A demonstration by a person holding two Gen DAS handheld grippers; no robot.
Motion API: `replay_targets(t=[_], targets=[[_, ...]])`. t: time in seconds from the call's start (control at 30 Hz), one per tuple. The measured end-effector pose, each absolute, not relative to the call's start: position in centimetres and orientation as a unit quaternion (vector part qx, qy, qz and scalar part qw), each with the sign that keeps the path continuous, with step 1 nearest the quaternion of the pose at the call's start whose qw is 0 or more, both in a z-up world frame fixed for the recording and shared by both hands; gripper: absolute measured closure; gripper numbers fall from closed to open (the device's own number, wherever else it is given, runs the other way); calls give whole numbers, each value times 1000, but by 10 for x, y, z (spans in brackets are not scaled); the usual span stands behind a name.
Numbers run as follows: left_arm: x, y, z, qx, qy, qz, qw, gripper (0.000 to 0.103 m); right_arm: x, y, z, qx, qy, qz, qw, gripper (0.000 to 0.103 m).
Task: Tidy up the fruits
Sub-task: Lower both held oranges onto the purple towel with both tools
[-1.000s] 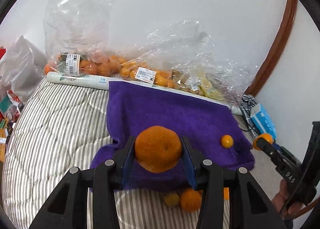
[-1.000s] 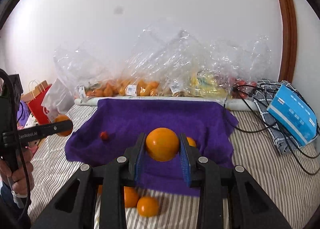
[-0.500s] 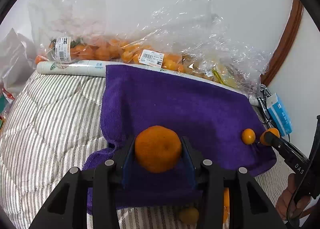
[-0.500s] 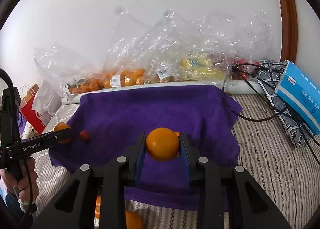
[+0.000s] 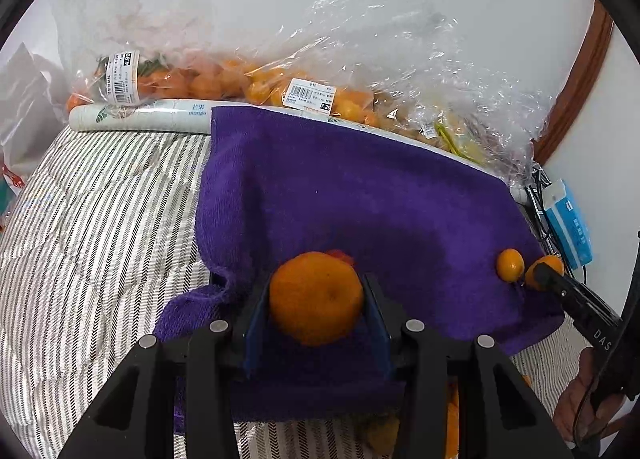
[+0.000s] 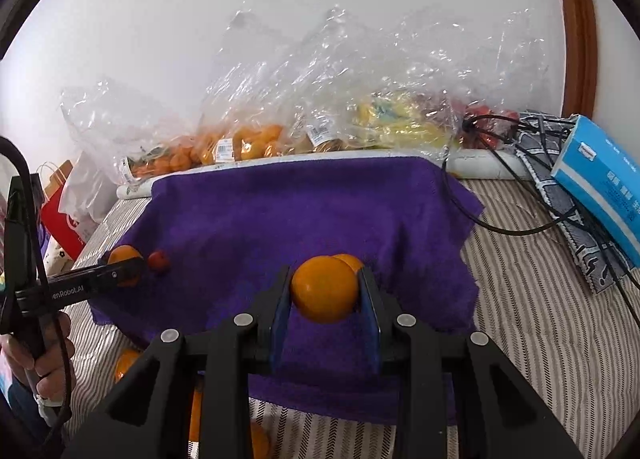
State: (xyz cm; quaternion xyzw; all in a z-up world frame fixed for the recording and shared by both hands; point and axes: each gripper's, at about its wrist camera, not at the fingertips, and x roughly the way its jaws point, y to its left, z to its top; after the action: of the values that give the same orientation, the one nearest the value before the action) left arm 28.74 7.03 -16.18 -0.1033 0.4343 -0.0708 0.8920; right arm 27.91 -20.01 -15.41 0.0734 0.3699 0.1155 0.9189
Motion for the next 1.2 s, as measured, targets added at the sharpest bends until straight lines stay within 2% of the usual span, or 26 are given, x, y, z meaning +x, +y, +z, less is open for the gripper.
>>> replay_targets(t=[0.9,1.07,1.2], targets=[[286,66,-164,-90,432,-73,894,61,289,-191,-170,63,403,120,905,71],[284,63,-162,-88,430,-81,895,54,290,-191,-171,62,405,121,904,71],[285,63,-161,-87,431,-81,894,54,290,-191,-171,61,406,120,904,70]])
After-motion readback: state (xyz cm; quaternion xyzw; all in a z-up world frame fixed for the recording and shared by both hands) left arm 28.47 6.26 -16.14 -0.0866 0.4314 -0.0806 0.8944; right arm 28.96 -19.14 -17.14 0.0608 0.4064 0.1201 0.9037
